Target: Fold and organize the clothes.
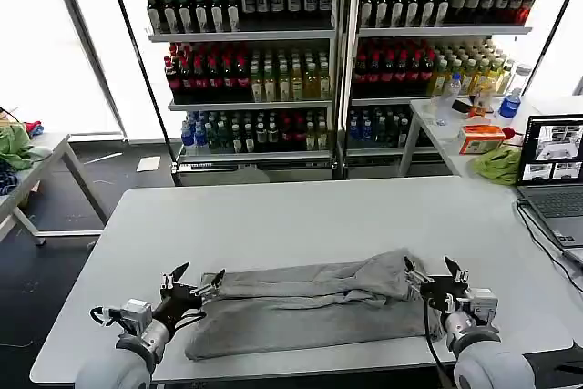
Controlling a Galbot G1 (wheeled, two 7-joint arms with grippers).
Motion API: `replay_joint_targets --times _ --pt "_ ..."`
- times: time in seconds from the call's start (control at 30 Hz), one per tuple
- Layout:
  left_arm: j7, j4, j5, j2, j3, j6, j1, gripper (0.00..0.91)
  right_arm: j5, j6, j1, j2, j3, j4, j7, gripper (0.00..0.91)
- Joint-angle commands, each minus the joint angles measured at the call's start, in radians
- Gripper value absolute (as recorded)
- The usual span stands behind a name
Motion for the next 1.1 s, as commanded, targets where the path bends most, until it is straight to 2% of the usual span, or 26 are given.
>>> replay_joint_targets --times 0.03,0.53,1.1 --pt "-0.018 -0.012 -0.026 -0.085 -0.025 0.006 0.027 0.907 0.013 0.003 0.029 -0.006 -0.001 0.020 -0.001 0.907" --pt "-0.013 0.038 0.005 -0.123 -0.039 -0.001 0.037 0.907 0.010 0.015 0.068 -0.014 -0.063 -0.002 -0.003 0.907" --pt "-0.001 0.055 0.020 -0.150 -0.023 -0.011 0.053 0.907 0.012 0.020 0.041 -0.021 -0.035 0.023 0.004 0.907"
